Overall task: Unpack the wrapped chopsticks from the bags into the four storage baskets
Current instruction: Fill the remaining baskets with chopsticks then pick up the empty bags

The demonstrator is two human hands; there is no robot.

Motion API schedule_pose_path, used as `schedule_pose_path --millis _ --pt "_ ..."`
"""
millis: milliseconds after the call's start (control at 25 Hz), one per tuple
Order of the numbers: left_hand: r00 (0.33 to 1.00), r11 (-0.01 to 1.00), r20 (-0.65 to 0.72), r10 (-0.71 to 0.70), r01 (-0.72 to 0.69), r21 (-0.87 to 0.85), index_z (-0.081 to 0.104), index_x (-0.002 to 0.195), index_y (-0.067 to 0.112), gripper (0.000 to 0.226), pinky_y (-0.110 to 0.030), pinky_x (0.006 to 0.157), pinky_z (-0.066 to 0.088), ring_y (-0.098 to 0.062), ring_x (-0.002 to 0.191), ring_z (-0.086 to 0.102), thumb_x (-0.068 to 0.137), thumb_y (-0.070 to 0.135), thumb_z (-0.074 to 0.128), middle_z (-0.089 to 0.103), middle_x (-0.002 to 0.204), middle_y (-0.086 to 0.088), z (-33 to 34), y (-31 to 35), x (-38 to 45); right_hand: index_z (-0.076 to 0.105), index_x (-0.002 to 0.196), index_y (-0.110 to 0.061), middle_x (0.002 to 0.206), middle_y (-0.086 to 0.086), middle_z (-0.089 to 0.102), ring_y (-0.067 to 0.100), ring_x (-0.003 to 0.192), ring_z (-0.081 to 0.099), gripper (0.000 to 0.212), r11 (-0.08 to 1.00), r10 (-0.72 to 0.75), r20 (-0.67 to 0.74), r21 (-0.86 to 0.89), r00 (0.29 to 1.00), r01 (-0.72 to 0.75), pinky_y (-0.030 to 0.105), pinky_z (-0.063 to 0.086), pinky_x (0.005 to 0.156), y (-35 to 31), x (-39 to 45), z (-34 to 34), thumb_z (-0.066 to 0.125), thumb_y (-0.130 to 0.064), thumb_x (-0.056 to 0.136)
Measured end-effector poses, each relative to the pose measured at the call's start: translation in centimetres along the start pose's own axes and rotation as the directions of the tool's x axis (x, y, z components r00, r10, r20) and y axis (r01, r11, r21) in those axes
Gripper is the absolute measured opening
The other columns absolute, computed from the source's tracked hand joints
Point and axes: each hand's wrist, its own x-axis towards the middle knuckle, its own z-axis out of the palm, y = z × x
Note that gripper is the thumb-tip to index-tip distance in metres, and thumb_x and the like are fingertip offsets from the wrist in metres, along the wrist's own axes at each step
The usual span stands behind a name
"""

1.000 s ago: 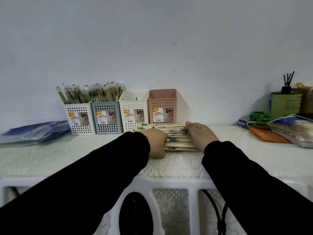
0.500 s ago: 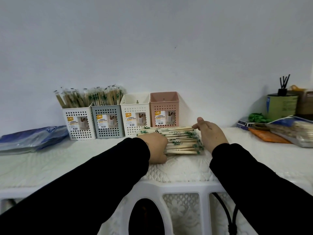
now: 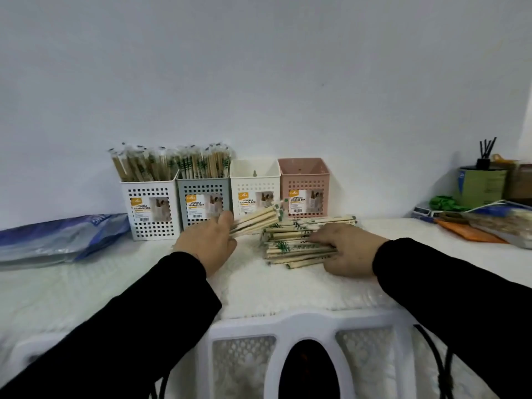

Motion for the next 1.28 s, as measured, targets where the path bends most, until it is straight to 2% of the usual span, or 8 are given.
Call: schedule_pose_path --millis 400,600,760,880,1000,1120,1200,1280 --pt "0.981 0.969 -0.181 -0.072 0.025 -0.247 0.038 0.107 0.019 0.020 -0.034 0.058 0.038 -0.025 0.067 0.046 0.094 0.032 0.047 0.054 0.087 -0.002 1.4 -0.9 0.2 0.052 0.120 -0.016 0.118 0.006 0.055 0.025 0.102 0.057 0.046 0.883 0.251 0.333 -0.462 0.909 -0.075 0.032 0.048 0.075 -5.3 3.9 -2.0 0.066 -0.023 0.077" --pt "0.976 0.949 -0.195 -0.099 0.033 -0.313 0.037 0.106 0.020 0.020 -0.033 0.057 0.037 -0.025 0.064 0.046 0.094 0.031 0.049 0.053 0.084 -0.002 1.5 -0.7 -0.2 0.044 0.137 -0.017 0.132 0.005 0.054 0.024 0.117 0.054 0.057 0.890 0.246 0.311 -0.447 0.918 -0.087 0.026 0.041 0.080 -5.7 3.6 -1.8 0.061 -0.020 0.083" --pt "0.962 0.894 -0.156 -0.224 0.140 -0.425 0.046 0.121 0.020 0.030 -0.033 0.061 0.043 -0.024 0.067 0.049 0.094 0.033 0.050 0.058 0.084 0.000 1.2 -1.1 -0.1 0.056 0.123 -0.021 0.121 0.000 0.061 0.022 0.107 0.058 0.042 0.934 0.227 0.280 -0.336 0.933 -0.126 0.027 0.047 0.086 -5.0 3.2 -1.6 0.060 -0.026 0.081" --pt "0.939 0.819 -0.167 -0.299 0.164 -0.550 0.057 0.104 0.019 0.020 -0.031 0.053 0.033 -0.017 0.058 0.046 0.097 0.037 0.050 0.053 0.068 0.004 0.8 -1.6 -0.4 0.057 0.116 -0.024 0.114 0.001 0.064 0.021 0.100 0.059 0.033 0.962 0.227 0.170 -0.191 0.959 -0.194 0.028 0.048 0.086 -4.1 2.5 -2.5 0.058 -0.028 0.084" --pt "0.864 0.619 -0.224 -0.451 0.122 -0.776 0.050 0.078 0.022 0.025 -0.028 0.048 0.031 -0.016 0.055 0.048 0.096 0.039 0.053 0.053 0.063 0.000 -0.7 -1.9 -0.3 0.055 0.108 -0.023 0.086 0.002 0.069 0.018 0.071 0.063 0.022 0.946 0.265 -0.144 0.230 0.953 -0.228 0.027 0.051 0.068 -3.1 2.6 -5.3 0.057 -0.020 0.086" --pt "0.805 0.349 -0.151 -0.574 0.074 -0.934 0.057 0.083 0.022 0.018 -0.028 0.053 0.043 -0.018 0.059 0.056 0.094 0.037 0.058 0.061 0.067 -0.001 -2.3 -1.1 0.4 0.057 0.096 -0.014 0.069 0.013 0.069 0.025 0.059 0.065 0.016 0.600 0.415 -0.315 0.800 0.853 0.003 0.042 0.057 0.069 -3.4 3.4 -7.4 0.055 -0.006 0.083" --pt "0.809 0.207 -0.028 -0.588 0.116 -0.971 0.062 0.088 0.017 0.017 -0.037 0.061 0.052 -0.021 0.061 0.058 0.092 0.034 0.062 0.065 0.066 -0.002 -2.1 -0.5 0.7 0.059 0.093 -0.008 0.069 0.018 0.063 0.028 0.060 0.062 0.018 0.320 0.445 -0.288 0.935 0.848 0.149 0.046 0.054 0.070 -4.1 3.9 -7.0 0.056 0.005 0.080" --pt "0.818 0.065 0.104 -0.565 0.170 -0.983 0.064 0.082 0.013 0.013 -0.046 0.072 0.056 -0.022 0.064 0.058 0.089 0.024 0.066 0.065 0.064 -0.002 -1.7 -0.3 0.8 0.061 0.097 -0.006 0.075 0.018 0.063 0.029 0.061 0.064 0.026 0.235 0.431 -0.236 0.961 0.871 0.144 0.039 0.054 0.064 -4.4 4.1 -5.8 0.062 0.010 0.076"
